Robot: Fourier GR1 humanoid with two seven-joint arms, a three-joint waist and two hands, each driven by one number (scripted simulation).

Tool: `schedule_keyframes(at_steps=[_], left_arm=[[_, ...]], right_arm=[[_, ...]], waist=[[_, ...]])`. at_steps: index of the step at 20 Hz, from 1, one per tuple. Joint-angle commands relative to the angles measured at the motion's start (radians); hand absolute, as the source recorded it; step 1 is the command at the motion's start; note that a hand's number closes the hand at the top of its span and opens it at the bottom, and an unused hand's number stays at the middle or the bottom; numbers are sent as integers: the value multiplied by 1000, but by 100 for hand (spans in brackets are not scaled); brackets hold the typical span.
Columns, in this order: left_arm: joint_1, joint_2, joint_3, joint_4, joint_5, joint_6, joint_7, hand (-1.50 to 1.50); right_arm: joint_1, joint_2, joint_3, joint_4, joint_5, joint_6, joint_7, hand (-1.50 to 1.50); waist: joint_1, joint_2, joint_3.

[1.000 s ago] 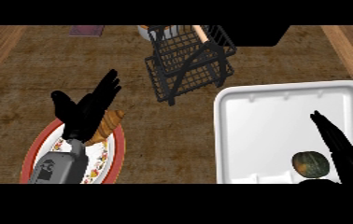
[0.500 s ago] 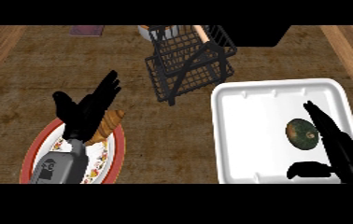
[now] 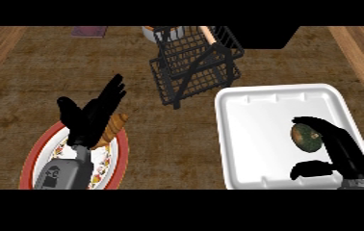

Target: Pick the squash from the tray and place it in the tiered basket

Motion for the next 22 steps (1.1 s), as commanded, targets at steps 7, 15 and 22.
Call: schedule_keyframes(at_steps=[7, 15, 22], left_arm=[[17, -29, -15, 9, -38, 22, -29, 0], [32, -3, 5, -7, -9, -13, -9, 0], [20, 1, 15, -47, -1, -9, 42, 0]], right_arm=[[-2, 97, 56, 52, 72, -143, -59, 150], [8, 62, 114, -41, 194, 19, 173, 150], [-6, 59, 118, -383, 131, 388, 461, 150]], waist=[[2, 10, 22], [9, 9, 19], [-3, 5, 20]])
